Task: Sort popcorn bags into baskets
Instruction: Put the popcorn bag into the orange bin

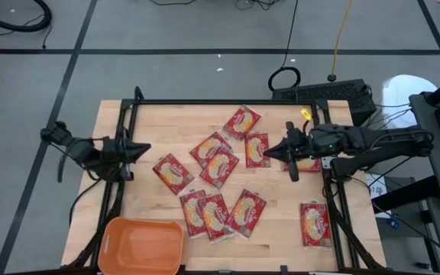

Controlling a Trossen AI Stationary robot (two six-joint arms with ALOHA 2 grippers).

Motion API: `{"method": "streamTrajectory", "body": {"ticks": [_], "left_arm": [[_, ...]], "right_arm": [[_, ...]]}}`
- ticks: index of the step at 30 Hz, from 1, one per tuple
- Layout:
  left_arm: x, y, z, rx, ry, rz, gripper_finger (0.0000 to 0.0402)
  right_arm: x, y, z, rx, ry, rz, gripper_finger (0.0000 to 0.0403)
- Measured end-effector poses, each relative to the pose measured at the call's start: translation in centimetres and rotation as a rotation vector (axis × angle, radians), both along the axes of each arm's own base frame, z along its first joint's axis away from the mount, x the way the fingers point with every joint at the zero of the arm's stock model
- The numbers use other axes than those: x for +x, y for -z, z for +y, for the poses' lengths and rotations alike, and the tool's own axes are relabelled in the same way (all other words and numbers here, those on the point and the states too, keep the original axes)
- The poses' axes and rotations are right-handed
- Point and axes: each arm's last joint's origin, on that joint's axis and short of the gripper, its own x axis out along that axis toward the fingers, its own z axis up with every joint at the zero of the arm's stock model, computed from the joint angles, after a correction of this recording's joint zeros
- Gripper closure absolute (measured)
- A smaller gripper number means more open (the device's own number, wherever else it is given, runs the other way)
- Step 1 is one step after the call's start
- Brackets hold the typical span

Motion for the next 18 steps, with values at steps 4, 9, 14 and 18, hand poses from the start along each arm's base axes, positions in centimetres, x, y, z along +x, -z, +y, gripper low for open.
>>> {"method": "streamTrajectory", "body": {"ticks": [4, 9, 14, 18], "left_arm": [[1.1, -3.3, -0.7, 0.076, 0.002, 0.129, 0.0376], [3.7, -5.8, -2.3, 0.171, 0.004, 0.251, 0.0376], [6.3, -5.6, -3.9, 0.259, 0.049, 0.344, 0.0376], [8.3, -4.2, -4.5, 0.288, 0.144, 0.429, 0.0376]], "right_arm": [[0.3, 2.1, 0.0, -0.018, -0.005, 0.06, 0.0403], [0.4, 5.1, 0.1, -0.01, 0.001, 0.119, 0.0403], [0.5, 8.6, 0.0, 0.01, 0.015, 0.154, 0.0403], [0.2, 11.3, -0.1, 0.062, 0.09, 0.189, 0.0403]]}}
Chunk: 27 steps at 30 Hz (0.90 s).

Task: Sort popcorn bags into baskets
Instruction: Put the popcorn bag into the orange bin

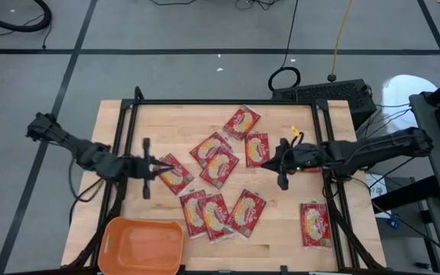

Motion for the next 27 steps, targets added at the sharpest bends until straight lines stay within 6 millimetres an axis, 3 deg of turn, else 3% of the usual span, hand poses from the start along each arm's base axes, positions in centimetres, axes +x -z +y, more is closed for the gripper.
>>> {"method": "streamTrajectory", "body": {"ticks": [6, 15, 22, 27], "left_arm": [[3.0, 1.8, 0.8, -0.004, 0.005, 0.107, 0.0376], [7.0, 3.8, 4.2, -0.054, -0.078, 0.16, 0.0376], [9.6, 5.3, 5.8, -0.098, -0.076, 0.155, 0.0376], [11.0, 6.1, 6.2, -0.101, -0.09, 0.133, 0.0376]], "right_arm": [[-1.1, 4.0, -0.3, 0.079, 0.146, 0.101, 0.0386], [-3.6, 9.2, -0.8, 0.03, 0.233, 0.253, 0.0293], [-4.4, 10.9, -1.0, -0.008, 0.244, 0.27, 0.0223], [-4.5, 12.1, -1.1, -0.008, 0.255, 0.187, 0.0212]]}}
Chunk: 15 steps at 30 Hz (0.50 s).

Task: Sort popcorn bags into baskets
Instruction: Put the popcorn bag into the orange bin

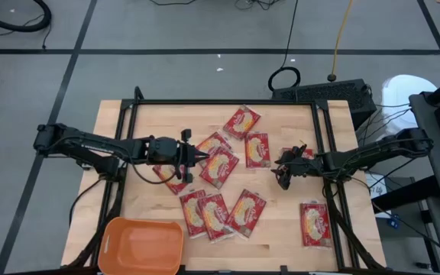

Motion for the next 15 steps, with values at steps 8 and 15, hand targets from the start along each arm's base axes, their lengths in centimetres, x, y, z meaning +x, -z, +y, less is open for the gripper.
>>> {"method": "streamTrajectory", "body": {"ticks": [8, 15], "left_arm": [[1.1, 0.7, -0.1, 0.003, 0.025, -0.021, 0.0376], [1.2, 0.5, -0.1, 0.004, 0.03, -0.042, 0.0376]], "right_arm": [[0.7, 1.4, 0.0, -0.015, 0.028, 0.007, 0.0221], [1.1, 2.8, -0.2, 0.017, 0.119, 0.048, 0.0222]]}}
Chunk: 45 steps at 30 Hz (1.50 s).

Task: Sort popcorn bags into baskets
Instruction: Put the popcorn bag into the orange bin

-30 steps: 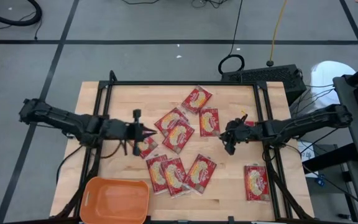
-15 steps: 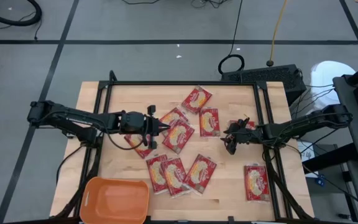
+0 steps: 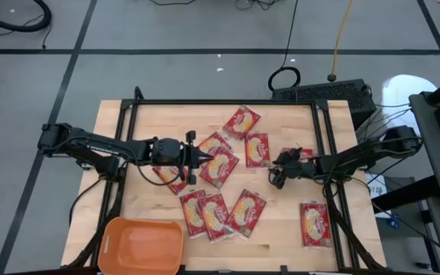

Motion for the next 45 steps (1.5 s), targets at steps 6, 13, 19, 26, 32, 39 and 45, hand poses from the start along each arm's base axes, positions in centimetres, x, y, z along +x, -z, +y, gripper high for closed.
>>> {"method": "streamTrajectory", "body": {"ticks": [6, 13, 19, 26, 32, 39, 45], "left_arm": [[0.1, -0.2, 0.0, 0.001, 0.0, -0.024, 0.0376], [0.2, -0.6, 0.0, -0.003, 0.0, -0.067, 0.0376], [0.2, -0.6, 0.0, -0.008, -0.002, -0.067, 0.0376], [0.2, -0.6, 0.0, -0.043, -0.014, -0.07, 0.0376], [0.2, -0.6, 0.0, -0.052, -0.017, -0.07, 0.0376], [0.3, -0.4, 0.0, -0.067, -0.023, -0.067, 0.0376], [0.8, 0.1, 0.0, -0.098, -0.034, -0.067, 0.0376]], "right_arm": [[0.9, 0.2, 0.1, 0.003, 0.002, -0.064, 0.0223], [1.1, 1.1, -0.4, 0.019, 0.085, -0.062, 0.027], [1.4, 1.1, -0.5, -0.027, 0.121, -0.091, 0.0379], [2.0, 0.0, -0.6, -0.136, 0.086, -0.179, 0.04], [2.9, -2.0, -0.1, -0.234, -0.022, -0.3, 0.0402], [4.3, -3.8, 2.1, -0.206, -0.396, -0.368, 0.0403], [4.7, -4.0, 4.1, -0.08, -0.616, -0.334, 0.0403]]}}
